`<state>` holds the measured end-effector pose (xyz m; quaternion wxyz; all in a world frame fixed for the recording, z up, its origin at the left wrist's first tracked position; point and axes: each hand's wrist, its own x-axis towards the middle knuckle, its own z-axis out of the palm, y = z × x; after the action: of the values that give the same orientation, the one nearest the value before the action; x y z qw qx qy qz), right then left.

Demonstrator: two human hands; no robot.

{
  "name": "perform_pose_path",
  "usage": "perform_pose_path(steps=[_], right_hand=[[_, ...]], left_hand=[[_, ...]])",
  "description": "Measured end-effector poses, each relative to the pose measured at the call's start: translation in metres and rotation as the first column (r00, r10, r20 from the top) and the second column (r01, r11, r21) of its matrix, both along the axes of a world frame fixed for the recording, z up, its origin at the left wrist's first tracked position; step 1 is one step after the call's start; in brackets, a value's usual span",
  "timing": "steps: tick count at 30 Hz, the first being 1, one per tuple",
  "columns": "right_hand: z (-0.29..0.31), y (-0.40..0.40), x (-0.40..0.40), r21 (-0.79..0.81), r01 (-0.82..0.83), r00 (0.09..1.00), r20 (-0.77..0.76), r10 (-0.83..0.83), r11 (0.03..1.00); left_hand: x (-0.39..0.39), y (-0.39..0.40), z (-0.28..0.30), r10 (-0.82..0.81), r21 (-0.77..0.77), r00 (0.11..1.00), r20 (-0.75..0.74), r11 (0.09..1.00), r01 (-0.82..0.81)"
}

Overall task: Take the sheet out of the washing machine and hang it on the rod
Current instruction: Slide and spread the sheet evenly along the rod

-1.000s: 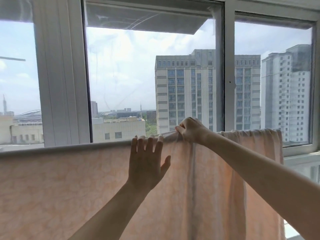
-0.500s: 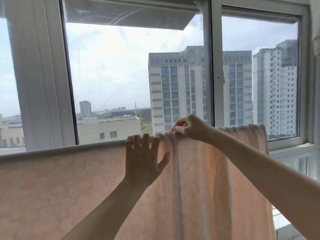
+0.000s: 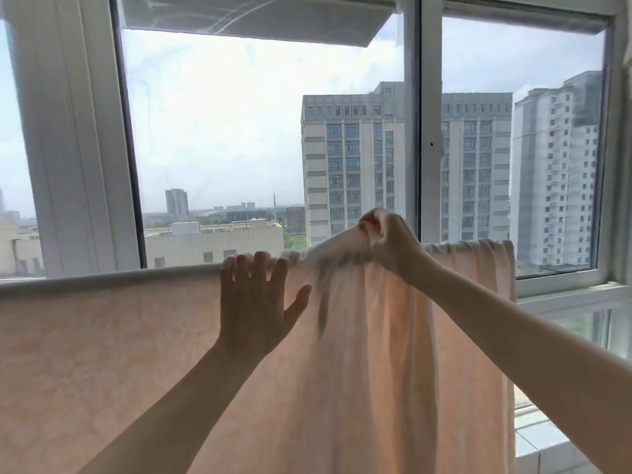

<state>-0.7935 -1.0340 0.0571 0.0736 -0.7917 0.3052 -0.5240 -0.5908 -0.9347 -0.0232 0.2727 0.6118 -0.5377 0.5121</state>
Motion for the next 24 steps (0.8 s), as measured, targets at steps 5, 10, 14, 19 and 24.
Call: perform_pose_path(steps=[5, 10, 14, 19, 24], right_hand=[[-0.010, -0.007, -0.030, -0.094, 0.078, 0.986, -0.143, -0.091, 0.993], [-0.016, 0.005, -0.028, -0.185, 0.025, 0.962, -0.263, -0.074, 0.982], [-0.013, 0.012, -0.014, -0.207, -0.069, 0.953, -0.304, 0.003, 0.976], [-0.013, 0.010, -0.005, -0.195, -0.067, 0.968, -0.250, 0.017, 0.979], [-0.015, 0.005, -0.020, -0.163, -0.034, 0.969, -0.249, -0.008, 0.986]], left_hand=[[-0.008, -0.002, 0.001, 0.014, -0.001, 1.000, -0.023, 1.000, -0.014], [-0.009, 0.000, 0.002, 0.041, 0.012, 0.998, -0.057, 0.999, -0.041], [-0.005, 0.005, 0.002, 0.047, 0.025, 0.997, -0.061, 0.999, -0.046], [0.000, 0.008, 0.001, 0.059, 0.044, 0.997, -0.055, 0.997, -0.056], [0.000, 0.004, 0.001, 0.042, 0.029, 0.998, -0.046, 0.999, -0.041]])
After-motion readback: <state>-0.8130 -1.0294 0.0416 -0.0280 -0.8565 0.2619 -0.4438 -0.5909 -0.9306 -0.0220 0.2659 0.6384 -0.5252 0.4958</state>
